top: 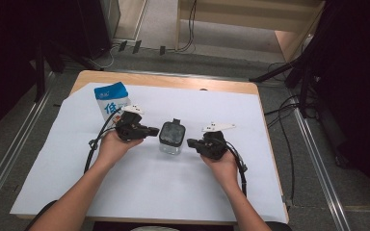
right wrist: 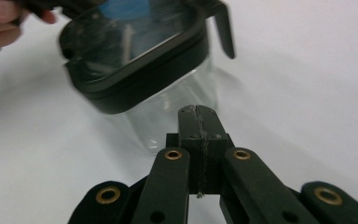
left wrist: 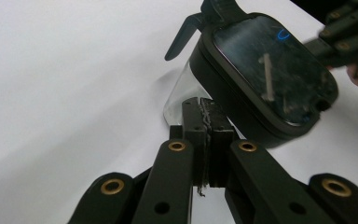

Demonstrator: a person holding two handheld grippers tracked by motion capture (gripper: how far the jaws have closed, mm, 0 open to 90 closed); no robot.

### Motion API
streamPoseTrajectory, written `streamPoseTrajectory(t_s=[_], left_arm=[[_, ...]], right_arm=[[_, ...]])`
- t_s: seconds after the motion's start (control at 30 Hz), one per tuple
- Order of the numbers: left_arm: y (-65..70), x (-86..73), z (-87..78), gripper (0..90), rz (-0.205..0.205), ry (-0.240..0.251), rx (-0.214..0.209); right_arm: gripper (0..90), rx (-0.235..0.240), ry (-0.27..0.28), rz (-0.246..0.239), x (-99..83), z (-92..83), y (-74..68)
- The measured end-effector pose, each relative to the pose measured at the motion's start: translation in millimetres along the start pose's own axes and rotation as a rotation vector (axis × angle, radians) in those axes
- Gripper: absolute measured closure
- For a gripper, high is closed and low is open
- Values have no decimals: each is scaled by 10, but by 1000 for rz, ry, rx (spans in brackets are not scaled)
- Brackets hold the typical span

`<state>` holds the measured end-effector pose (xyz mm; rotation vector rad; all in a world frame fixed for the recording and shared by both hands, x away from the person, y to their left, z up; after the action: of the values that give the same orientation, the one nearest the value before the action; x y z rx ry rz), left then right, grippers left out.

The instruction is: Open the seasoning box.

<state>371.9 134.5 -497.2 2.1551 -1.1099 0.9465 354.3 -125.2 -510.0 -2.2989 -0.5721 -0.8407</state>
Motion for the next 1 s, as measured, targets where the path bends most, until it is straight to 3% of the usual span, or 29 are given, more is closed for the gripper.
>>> streamPoseTrajectory(t_s=[0.27, 0.37, 0.63, 0.83, 1.0], left_arm=[[167, -107, -133, 900, -1, 2, 8], [243, -139, -140, 900, 5, -7, 10], [387, -182, -56, 899, 6, -4, 4], [437, -178, 32, 895, 16, -11, 3], [436, -190, 61, 900, 25, -28, 12]], right_arm=[[900, -15, 8, 5, 173, 91, 145], [900, 2, 10, -9, 220, 143, 169], [900, 3, -2, -53, 341, 298, 216], [900, 17, -7, -51, 396, 375, 248], [900, 23, -11, -96, 378, 395, 166]])
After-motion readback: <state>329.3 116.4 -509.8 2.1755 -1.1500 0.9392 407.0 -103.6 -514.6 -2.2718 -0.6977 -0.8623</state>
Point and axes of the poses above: each handheld gripper's, and its own axes: z roughly forward along the jaws, x roughly out of its top, y roughly to its right, the point moved 3 cm from there along z, roughly forward along the jaws, and after that the axes turned 13 degrees about z, right-handed, at the moved point
